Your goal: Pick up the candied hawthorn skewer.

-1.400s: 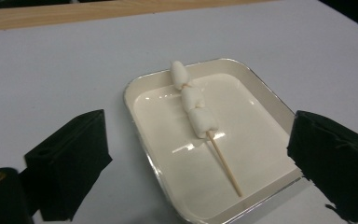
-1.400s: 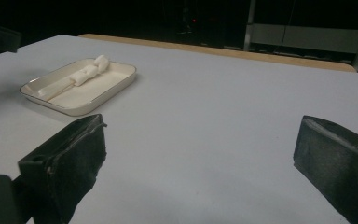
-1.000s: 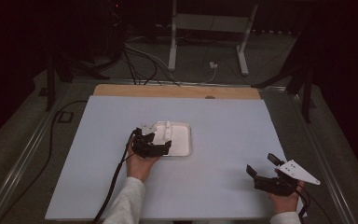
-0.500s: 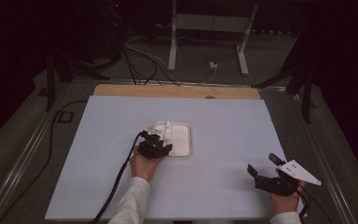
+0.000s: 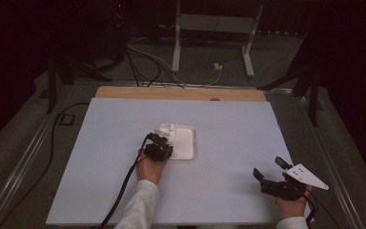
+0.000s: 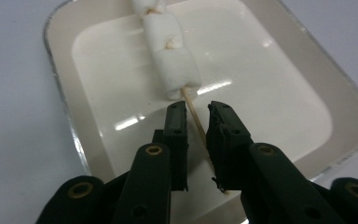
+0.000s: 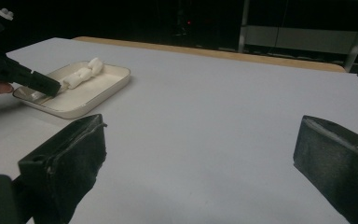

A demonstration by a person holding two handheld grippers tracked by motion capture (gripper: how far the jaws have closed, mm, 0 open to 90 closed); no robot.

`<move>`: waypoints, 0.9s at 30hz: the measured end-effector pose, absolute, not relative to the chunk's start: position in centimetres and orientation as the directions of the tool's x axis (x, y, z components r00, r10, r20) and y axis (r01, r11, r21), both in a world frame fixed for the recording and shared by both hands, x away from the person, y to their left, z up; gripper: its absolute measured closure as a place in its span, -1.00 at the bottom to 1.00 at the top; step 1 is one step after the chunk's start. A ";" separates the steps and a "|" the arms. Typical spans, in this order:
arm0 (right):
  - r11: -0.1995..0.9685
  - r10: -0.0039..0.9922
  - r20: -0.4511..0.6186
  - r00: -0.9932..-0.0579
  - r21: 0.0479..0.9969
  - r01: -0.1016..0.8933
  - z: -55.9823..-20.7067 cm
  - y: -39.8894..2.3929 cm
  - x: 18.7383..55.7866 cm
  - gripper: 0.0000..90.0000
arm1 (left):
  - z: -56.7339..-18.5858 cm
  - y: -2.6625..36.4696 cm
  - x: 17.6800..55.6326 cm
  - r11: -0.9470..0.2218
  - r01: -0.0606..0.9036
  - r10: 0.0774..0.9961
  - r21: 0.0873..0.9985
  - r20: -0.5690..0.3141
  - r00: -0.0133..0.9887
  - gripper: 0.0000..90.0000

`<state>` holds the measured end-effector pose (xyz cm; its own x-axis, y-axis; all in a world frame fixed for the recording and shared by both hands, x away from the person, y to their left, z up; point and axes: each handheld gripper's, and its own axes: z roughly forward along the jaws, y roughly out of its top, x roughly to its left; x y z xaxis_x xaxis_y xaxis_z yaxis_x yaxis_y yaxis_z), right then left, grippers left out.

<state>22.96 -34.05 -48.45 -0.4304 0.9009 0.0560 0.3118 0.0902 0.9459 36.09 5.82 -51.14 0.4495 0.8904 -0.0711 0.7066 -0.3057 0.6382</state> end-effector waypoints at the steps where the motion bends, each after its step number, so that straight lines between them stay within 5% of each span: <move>1: 0.089 0.901 0.058 -0.430 0.946 0.313 -48.5 -34.1 23.0 -0.95 | -51.1 5.7 36.1 -0.317 0.705 0.892 0.635 -0.054 0.450 0.82; 20: 0.092 0.901 0.057 -0.431 0.944 0.316 -48.5 -34.2 22.9 -0.94 | -50.6 6.3 36.4 -0.416 0.710 0.895 0.568 0.116 0.431 1.00; 27: 0.092 0.900 0.057 -0.433 0.944 0.317 -48.5 -34.2 22.9 -0.94 | -50.6 6.6 36.6 -0.393 0.718 0.900 0.575 0.081 0.428 1.00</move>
<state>22.88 -34.19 -48.49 -0.4327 0.8997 0.0571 0.3165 0.0923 0.9441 36.55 6.59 -50.58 0.4276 0.9003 0.0814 0.7180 -0.3929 0.5746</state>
